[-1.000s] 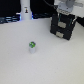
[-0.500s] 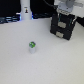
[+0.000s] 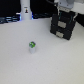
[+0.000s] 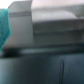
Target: Open the kcup holder, insert the kcup into the holder, and close the kcup holder
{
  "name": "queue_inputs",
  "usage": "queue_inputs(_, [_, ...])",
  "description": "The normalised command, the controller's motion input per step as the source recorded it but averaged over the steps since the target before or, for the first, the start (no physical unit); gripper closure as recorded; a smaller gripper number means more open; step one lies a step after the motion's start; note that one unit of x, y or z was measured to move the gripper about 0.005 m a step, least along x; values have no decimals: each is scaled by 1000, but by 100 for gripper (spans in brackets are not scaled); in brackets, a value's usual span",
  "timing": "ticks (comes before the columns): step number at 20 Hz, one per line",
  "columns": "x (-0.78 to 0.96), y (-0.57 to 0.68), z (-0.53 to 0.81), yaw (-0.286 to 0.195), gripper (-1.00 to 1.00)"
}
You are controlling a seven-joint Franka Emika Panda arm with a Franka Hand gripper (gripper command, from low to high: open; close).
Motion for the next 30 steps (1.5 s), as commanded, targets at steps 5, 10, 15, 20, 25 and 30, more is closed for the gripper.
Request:
queue_inputs(5, [-261,96,-345,-29,-100])
queue_inputs(10, [-321,114,-382,-30,-100])
queue_inputs(15, [-366,81,-414,-32,-100])
queue_inputs(20, [-218,47,-291,-11,100])
queue_inputs(25, [-84,37,-64,-15,100])
queue_inputs(30, [3,3,-17,-3,100])
